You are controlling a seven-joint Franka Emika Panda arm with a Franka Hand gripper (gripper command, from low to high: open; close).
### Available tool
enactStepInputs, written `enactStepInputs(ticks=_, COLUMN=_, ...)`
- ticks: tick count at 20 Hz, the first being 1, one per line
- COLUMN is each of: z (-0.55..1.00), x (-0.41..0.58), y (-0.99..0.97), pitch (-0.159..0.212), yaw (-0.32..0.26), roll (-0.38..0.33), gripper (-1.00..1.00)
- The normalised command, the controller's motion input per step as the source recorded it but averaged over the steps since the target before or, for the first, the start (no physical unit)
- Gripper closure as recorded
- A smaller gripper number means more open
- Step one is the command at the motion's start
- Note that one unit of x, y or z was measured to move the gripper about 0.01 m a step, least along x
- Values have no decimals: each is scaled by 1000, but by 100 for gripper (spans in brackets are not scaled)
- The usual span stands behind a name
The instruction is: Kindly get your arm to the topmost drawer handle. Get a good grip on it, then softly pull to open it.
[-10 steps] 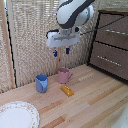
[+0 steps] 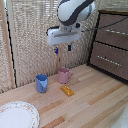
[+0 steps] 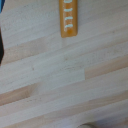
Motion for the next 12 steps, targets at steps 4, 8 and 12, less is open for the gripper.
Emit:
enactStepInputs(ticks=4, z=73, x=21, y=-124, pitch=0, yaw=-12, roll=-369, gripper=-100)
enactStepInputs(ticks=8, z=0, x=0, y=-174, pitch=0, yaw=0, roll=-375, gripper=-100)
enactStepInputs(ticks=12, z=0, x=-44, y=-178, pitch=3, yaw=0, roll=-375, gripper=-100)
